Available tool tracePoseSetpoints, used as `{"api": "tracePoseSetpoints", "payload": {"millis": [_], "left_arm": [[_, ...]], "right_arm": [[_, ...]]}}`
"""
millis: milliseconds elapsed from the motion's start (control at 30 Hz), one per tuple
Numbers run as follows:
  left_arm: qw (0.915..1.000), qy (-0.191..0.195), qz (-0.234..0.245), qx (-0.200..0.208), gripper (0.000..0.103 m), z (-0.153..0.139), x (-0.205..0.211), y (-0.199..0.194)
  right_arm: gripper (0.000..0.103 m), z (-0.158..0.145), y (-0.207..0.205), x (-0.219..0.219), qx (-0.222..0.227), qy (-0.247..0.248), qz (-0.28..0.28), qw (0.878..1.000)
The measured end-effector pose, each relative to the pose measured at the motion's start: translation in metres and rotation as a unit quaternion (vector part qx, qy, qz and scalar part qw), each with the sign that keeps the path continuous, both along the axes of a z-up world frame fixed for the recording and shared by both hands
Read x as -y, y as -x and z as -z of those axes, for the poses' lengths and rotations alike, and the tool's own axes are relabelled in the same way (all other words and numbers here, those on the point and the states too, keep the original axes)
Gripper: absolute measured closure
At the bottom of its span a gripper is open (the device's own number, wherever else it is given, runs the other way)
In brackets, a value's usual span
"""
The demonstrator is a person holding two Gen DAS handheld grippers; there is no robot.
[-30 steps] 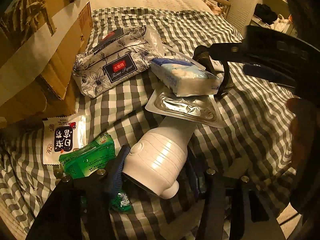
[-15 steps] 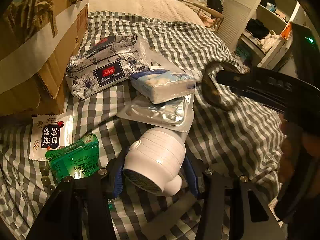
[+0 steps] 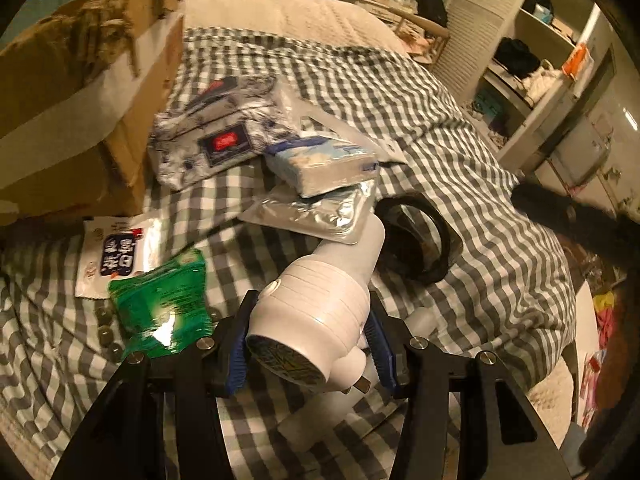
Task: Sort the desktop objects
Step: 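Grasp the white hair dryer with the left tool while the right tool grasps the black pouch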
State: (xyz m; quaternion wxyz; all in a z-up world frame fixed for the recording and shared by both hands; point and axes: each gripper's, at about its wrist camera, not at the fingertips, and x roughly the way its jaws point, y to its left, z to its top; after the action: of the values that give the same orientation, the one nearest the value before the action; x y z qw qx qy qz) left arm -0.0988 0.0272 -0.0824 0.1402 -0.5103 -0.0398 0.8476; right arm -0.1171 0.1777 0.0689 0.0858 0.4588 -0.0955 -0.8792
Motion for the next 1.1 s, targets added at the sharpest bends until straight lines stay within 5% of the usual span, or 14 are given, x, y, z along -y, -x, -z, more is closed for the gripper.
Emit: {"api": "tracePoseSetpoints", "payload": {"millis": [200, 567, 600, 900, 933, 967, 1100], "left_arm": [[0.9993, -0.008, -0.035, -0.005, 0.051, -0.003, 0.014, 0.003], [0.9976, -0.054, -0.034, 0.026, 0.051, 0.017, 0.015, 0.024], [0.9971, -0.059, -0.038, 0.029, 0.051, 0.018, 0.017, 0.026], [0.9978, -0.058, -0.03, 0.014, 0.051, 0.014, 0.013, 0.024], [0.9975, -0.062, -0.031, 0.011, 0.051, 0.012, 0.016, 0.022], [0.9973, -0.065, -0.032, 0.007, 0.051, 0.01, 0.017, 0.021], [0.9958, -0.083, -0.037, 0.009, 0.051, 0.004, 0.023, 0.016]], "right_arm": [[0.045, 0.029, 0.004, 0.025, 0.027, -0.045, -0.039, 0.998], [0.046, 0.07, 0.047, 0.012, 0.063, 0.003, -0.022, 0.998], [0.053, 0.072, 0.048, 0.014, 0.062, -0.002, -0.023, 0.998], [0.059, 0.051, 0.018, 0.03, 0.009, -0.052, -0.014, 0.999], [0.061, 0.045, 0.013, 0.031, 0.006, -0.046, -0.018, 0.999], [0.091, 0.04, 0.008, 0.031, 0.007, -0.047, -0.018, 0.999], [0.094, 0.025, -0.008, 0.031, 0.011, -0.057, -0.016, 0.998]]}}
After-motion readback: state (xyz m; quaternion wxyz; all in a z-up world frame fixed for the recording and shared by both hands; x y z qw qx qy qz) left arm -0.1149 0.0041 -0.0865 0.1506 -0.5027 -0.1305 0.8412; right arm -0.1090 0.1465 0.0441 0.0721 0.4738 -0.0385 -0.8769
